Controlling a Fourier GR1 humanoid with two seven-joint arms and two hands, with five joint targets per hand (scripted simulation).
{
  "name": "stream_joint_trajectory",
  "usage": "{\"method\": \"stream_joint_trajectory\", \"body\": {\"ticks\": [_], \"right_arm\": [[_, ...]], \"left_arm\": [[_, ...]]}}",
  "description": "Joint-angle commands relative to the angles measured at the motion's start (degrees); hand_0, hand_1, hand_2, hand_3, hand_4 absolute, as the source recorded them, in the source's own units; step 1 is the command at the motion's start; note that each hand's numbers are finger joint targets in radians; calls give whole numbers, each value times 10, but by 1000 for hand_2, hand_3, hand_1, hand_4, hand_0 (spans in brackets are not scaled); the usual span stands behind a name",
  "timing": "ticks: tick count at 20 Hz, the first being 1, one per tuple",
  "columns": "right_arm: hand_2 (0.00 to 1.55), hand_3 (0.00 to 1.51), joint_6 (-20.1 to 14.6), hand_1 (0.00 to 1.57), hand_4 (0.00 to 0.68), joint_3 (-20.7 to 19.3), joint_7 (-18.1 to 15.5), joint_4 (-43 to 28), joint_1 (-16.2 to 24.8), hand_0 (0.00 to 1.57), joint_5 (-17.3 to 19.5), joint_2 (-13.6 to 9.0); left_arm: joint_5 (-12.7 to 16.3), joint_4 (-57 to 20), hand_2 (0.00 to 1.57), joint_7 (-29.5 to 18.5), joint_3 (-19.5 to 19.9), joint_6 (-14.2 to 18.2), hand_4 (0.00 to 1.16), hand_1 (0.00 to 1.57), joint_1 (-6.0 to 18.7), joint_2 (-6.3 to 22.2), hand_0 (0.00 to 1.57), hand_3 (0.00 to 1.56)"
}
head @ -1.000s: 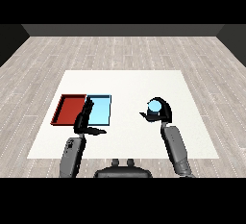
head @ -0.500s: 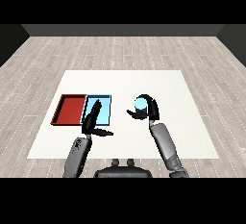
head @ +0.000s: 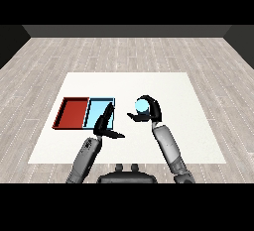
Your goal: Pick the blue can and put it in the blue box
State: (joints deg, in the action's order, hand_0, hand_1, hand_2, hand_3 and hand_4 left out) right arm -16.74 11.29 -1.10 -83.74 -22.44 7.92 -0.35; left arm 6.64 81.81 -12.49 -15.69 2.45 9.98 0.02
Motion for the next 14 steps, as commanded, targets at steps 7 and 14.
{"method": "stream_joint_trajectory", "body": {"ticks": [7, 14], "right_arm": [[1466, 1399, -10, 1489, 606, 20, -32, 46, -33, 1489, -5, 3], [1467, 1400, 13, 1480, 603, 9, -11, 16, -23, 1480, -9, 3]], "left_arm": [[25, -66, 0, -16, -50, 50, 0, 0, 38, 0, 0, 0], [79, -146, 0, -65, -71, 74, 0, 0, 72, 0, 0, 0]]}}
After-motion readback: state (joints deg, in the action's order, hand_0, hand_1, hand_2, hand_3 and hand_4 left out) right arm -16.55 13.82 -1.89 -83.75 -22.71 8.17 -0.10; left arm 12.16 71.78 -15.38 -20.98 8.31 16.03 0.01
